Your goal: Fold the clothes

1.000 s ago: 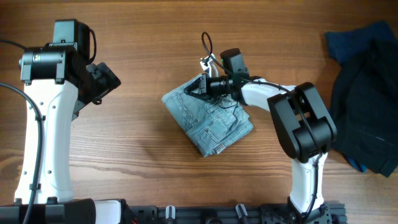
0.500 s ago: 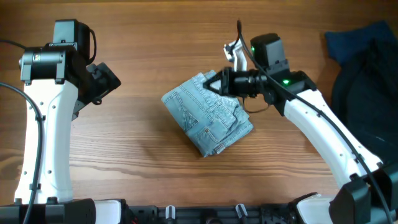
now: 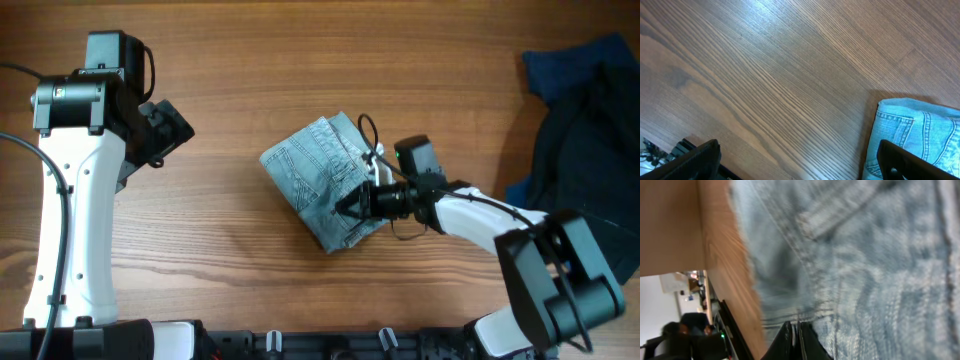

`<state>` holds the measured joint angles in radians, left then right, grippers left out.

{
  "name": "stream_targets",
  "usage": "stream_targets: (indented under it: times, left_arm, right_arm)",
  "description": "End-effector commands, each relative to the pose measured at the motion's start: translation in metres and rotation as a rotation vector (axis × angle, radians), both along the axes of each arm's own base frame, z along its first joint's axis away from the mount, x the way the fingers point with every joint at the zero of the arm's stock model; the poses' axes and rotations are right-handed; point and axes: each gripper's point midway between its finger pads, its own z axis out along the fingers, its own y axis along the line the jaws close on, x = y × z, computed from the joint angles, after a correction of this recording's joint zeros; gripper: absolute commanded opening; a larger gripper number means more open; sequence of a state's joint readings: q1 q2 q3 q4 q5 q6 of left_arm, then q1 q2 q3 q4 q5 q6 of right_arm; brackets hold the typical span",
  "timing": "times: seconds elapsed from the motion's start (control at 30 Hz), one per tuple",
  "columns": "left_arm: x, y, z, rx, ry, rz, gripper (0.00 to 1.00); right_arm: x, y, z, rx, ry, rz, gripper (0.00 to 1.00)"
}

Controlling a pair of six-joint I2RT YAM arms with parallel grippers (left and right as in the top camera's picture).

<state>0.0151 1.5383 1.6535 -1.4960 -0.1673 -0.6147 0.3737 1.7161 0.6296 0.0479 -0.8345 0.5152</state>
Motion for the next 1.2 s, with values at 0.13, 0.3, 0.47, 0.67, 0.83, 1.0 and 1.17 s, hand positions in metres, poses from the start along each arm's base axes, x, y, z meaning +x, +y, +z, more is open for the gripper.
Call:
stream_targets:
  times: [0.13,0.3,0.47,0.67,0.83,1.0,1.17]
  left_arm:
    - [-0.002,0.002,-0.001,0.004,0.013,-0.003,1.00]
    - [-0.004,0.002,-0.002,0.003,0.020,-0.004,1.00]
    - [-0.004,0.000,-0.002,-0.006,0.022,-0.010,1.00]
    - [0.007,-0.033,-0.002,-0.161,-0.011,-0.201,1.00]
    - [0.004,-0.057,-0.005,-0.287,-0.006,-0.308,1.00]
    - [-0.002,-0.107,-0.013,-0.556,-0.034,-0.514,1.00]
    - [-0.001,-0.124,-0.006,-0.615,-0.091,-0.613,1.00]
  right_arm:
    - [-0.010,-0.006,-0.035,-0.041,0.153,-0.068,0.04]
    - [-0.005,0.004,0.009,0.064,0.107,-0.055,0.04]
    - [0.000,0.005,0.096,0.161,-0.094,-0.065,0.05]
    - [-0.001,-0.021,0.161,0.096,-0.305,-0.200,0.14]
    - [-0.013,-0.061,0.182,-0.098,-0.374,-0.319,0.34]
    - [-0.021,-0.081,0.227,-0.184,-0.458,-0.345,0.73]
    - [-0.027,-0.099,0.297,-0.245,-0.558,-0.376,0.99]
